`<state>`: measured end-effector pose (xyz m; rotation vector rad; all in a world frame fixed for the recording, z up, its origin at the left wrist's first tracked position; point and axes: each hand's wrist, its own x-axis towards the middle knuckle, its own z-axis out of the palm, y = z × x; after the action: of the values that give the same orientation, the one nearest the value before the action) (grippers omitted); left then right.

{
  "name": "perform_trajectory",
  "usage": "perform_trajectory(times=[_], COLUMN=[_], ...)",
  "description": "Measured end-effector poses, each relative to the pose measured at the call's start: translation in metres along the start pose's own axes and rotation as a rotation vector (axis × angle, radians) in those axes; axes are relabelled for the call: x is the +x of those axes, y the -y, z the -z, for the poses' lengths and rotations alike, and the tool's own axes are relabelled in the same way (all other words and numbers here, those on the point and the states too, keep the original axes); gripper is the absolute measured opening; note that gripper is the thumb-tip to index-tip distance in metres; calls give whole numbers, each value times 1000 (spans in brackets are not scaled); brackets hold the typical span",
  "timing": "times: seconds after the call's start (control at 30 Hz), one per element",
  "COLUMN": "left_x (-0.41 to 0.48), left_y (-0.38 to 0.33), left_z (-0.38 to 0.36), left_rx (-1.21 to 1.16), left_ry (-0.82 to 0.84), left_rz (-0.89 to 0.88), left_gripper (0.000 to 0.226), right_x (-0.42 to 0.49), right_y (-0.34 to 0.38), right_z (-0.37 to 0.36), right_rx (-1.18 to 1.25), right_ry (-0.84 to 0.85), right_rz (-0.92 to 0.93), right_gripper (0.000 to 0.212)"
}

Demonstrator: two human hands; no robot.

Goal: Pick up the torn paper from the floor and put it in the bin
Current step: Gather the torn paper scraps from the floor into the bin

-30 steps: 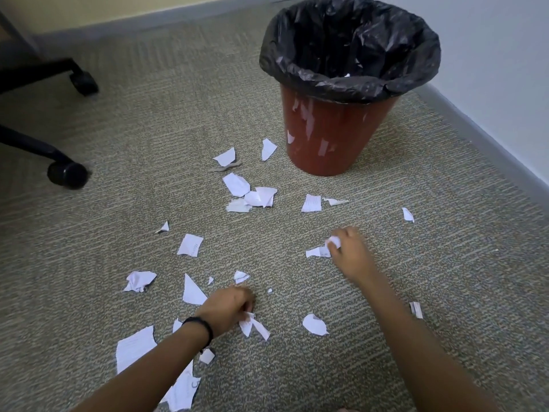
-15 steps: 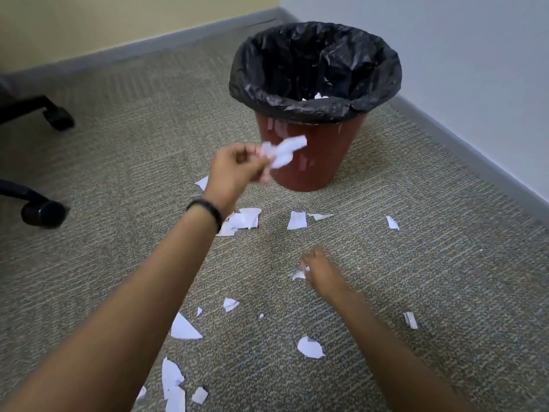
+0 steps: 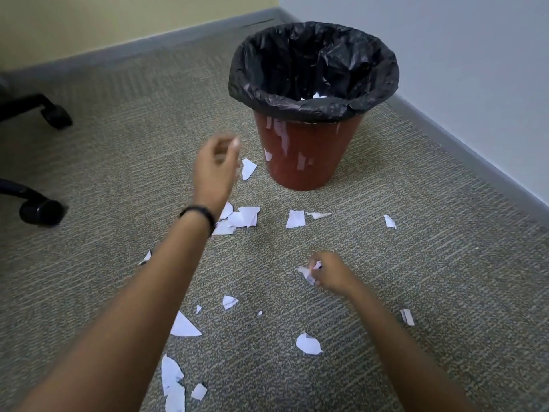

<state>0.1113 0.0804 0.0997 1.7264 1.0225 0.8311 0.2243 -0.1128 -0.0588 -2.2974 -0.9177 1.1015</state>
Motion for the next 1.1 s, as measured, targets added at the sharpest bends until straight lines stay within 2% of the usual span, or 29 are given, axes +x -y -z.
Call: perform_trajectory(times=[0.03,0.1,0.17,0.23,0.3,0.4,0.47,0.57,0.63,0.7,0.77,0.83,0.9,0.93,1.0,1.1], left_x=[-8,-27,-58,-94,-123,-135,-133,-133,-133,-132,-132,-132,-132,-132,-132,-144], left_y=[27,86,147,196,223,225,219,214,212,210,209,208,209,211,214,211], left_z=[14,42,73,102,122,128,125,125,127,128,129,130,134,137,144,144], left_rx=[166,616,1038,1295,1305,1256,1233,1206,1182,1162,1140,1122,1106,1096,1055,974], left_ry=[60,306,592,769,832,837,845,858,872,881,879,869,868,870,858,719], left_rz=[-1,58,206,313,394,429,425,424,432,427,422,403,387,384,362,299], left_gripper=[28,43,71,96,114,120,120,118,118,118,117,116,114,112,106,81], right_x=[-7,-18,-28,-38,-47,-48,-36,-7,8,15,10,-5,-22,-27,-31,-35], right_y=[7,25,49,71,96,137,165,195,200,197,191,186,177,169,147,113], right_z=[11,37,67,94,118,149,171,197,208,211,203,185,153,131,82,2], right_rx=[137,329,469,605,691,714,646,397,236,71,-59,-113,-40,21,79,-50], right_ry=[15,-18,-92,-168,-254,-444,-614,-786,-748,-617,-602,-740,-840,-822,-681,-299], right_rz=[-17,8,84,167,235,328,375,394,368,354,404,564,711,734,717,636], right_gripper=[17,10,12,17,20,21,22,15,13,41,64,57,42,36,34,38])
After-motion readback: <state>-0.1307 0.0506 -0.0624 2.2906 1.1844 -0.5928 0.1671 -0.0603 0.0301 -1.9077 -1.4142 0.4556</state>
